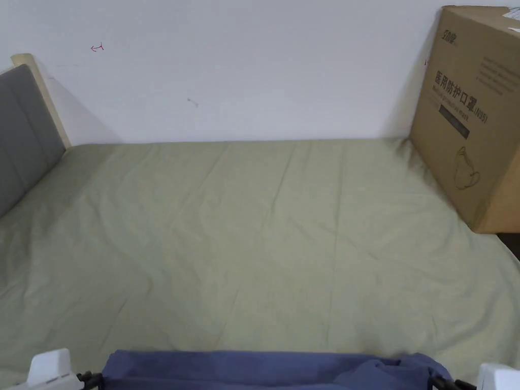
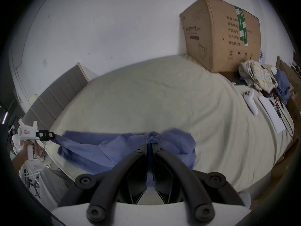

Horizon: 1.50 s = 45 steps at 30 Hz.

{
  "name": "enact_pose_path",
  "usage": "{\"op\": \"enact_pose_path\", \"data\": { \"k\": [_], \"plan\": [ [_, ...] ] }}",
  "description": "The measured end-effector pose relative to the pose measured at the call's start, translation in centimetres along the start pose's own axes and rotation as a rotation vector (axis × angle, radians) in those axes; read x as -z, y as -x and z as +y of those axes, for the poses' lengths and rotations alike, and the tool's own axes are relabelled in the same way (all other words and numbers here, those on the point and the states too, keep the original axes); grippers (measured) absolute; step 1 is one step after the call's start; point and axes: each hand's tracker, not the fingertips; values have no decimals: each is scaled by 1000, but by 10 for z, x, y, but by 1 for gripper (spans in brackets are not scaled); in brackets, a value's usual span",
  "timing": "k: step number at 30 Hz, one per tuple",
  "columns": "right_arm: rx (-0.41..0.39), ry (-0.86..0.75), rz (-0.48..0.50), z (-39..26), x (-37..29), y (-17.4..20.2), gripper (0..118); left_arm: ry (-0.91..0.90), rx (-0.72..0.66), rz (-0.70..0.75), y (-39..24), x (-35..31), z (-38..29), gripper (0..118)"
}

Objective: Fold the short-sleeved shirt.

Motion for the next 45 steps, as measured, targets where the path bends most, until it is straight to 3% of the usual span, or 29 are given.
{"op": "enact_pose_path", "data": {
  "k": [4, 10, 12, 14, 15, 16, 18, 20, 32, 37, 39, 40, 42, 43, 45],
  "plan": [
    [89, 68, -67, -41, 6, -10, 3, 57, 8, 24, 3, 16, -28, 4],
    [131, 114, -112, -61, 11, -9, 4, 108, 9, 49, 5, 31, -44, 6],
    [137, 99, -119, -62, 4, 2, 11, 97, 20, 54, 1, 26, -43, 24],
    [118, 75, -142, -50, -11, 9, 44, 88, 25, 57, -5, 14, -39, 75],
    [99, 39, -166, -45, -22, 20, 61, 76, 27, 52, -7, 8, -36, 93],
    [77, 1, -183, -37, -30, 24, 70, 49, 28, 35, -11, -1, -33, 102],
    [47, -90, -175, -25, -37, 27, 74, -58, 4, 3, -17, -25, -24, 104],
    [18, -189, -159, -8, -40, 31, 88, -178, -9, -37, -26, -50, -11, 107],
    [-167, -580, -190, 62, -50, 102, 88, -657, 150, 24, -100, -139, 40, 107],
    [-192, -630, -212, 66, -54, 132, 87, -732, 152, 25, -120, -143, 39, 102],
    [-200, -649, -226, 67, -54, 134, 83, -757, 151, 7, -124, -146, 37, 89],
    [-204, -665, -236, 65, -54, 137, 77, -773, 148, -6, -126, -147, 36, 74],
    [-219, -684, -250, 65, -56, 142, 59, -790, 137, -12, -127, -146, 36, 47],
    [-226, -689, -255, 67, -57, 140, 39, -803, 128, -13, -129, -146, 35, 28],
    [-242, -709, -270, 67, -58, 143, 0, -822, 118, -7, -131, -147, 36, 3]
  ]
}}
